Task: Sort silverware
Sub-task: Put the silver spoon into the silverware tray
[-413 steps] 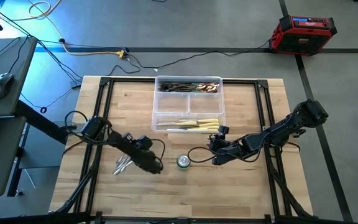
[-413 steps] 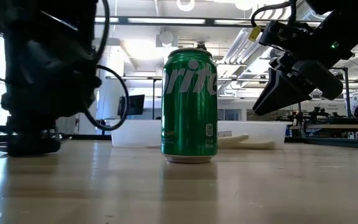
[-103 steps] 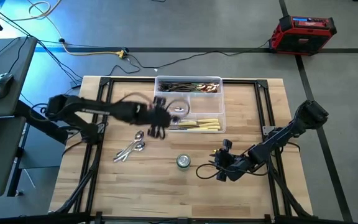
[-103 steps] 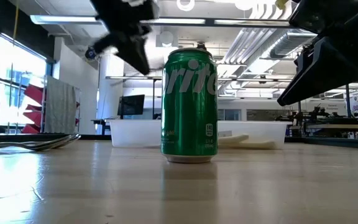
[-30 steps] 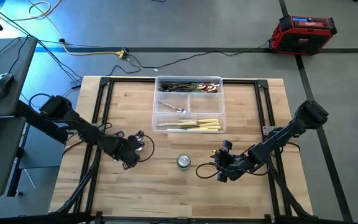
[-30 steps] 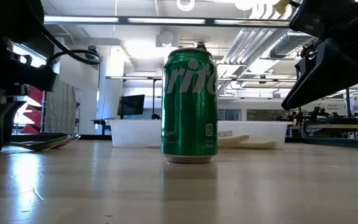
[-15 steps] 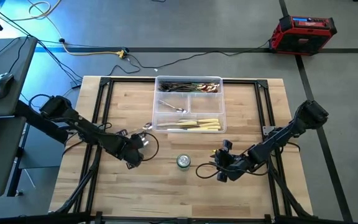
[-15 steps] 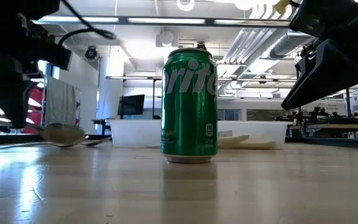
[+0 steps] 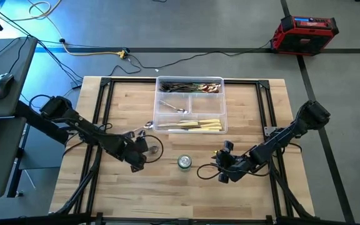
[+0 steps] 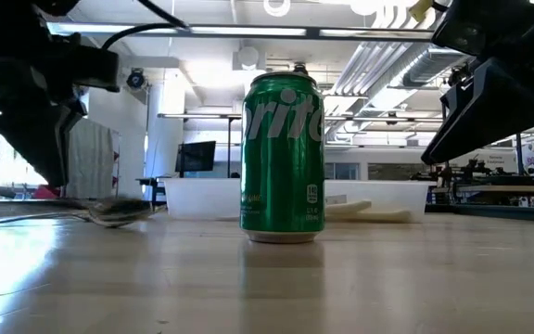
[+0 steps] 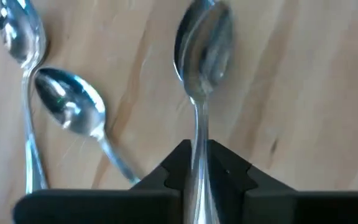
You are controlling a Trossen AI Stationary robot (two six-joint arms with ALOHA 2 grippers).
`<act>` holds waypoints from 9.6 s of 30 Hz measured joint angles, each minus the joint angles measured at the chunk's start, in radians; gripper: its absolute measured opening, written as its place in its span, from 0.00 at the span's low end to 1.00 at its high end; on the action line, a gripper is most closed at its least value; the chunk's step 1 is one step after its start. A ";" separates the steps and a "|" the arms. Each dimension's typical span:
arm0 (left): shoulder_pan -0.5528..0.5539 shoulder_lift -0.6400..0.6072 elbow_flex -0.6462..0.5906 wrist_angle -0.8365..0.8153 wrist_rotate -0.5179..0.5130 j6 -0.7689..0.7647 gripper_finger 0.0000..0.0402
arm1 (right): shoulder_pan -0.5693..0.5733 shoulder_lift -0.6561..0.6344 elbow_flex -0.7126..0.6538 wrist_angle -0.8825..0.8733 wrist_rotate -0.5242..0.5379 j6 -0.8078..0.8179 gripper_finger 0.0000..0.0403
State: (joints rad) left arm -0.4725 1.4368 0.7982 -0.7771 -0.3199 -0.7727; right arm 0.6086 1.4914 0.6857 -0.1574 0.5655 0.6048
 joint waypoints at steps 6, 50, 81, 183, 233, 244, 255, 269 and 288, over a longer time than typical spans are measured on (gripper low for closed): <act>0.006 0.000 0.000 -0.086 -0.018 -0.005 0.25 | 0.000 0.000 0.000 0.000 0.000 0.000 0.25; 0.622 -0.001 -0.087 0.003 0.208 0.612 0.25 | 0.000 0.000 0.000 -0.003 -0.002 -0.002 0.25; 0.664 0.029 -0.070 -0.052 0.116 0.678 0.44 | 0.000 0.000 0.000 -0.003 -0.006 -0.002 0.25; 0.750 0.515 0.389 0.616 -0.079 1.641 0.00 | 0.000 0.000 0.000 -0.026 -0.010 -0.002 0.25; 0.717 0.507 0.267 1.116 -0.104 2.311 0.00 | 0.000 0.000 0.000 -0.037 0.055 -0.001 0.25; 0.713 0.510 0.266 1.096 -0.124 2.309 0.00 | 0.000 0.000 0.000 -0.037 0.060 0.008 0.25; 0.716 0.509 0.266 1.042 -0.139 2.270 0.08 | 0.000 0.000 0.000 -0.037 0.059 0.008 0.25; 0.714 0.509 0.265 1.028 -0.150 2.274 0.24 | 0.000 0.000 0.000 -0.037 0.059 0.008 0.25; 0.713 0.463 0.289 0.936 -0.180 2.243 0.45 | 0.000 0.000 0.000 -0.041 0.059 0.009 0.25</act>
State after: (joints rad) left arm 0.2403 1.9001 1.0871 0.1586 -0.5001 1.4704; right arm 0.6083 1.4910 0.6853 -0.1982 0.6243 0.6136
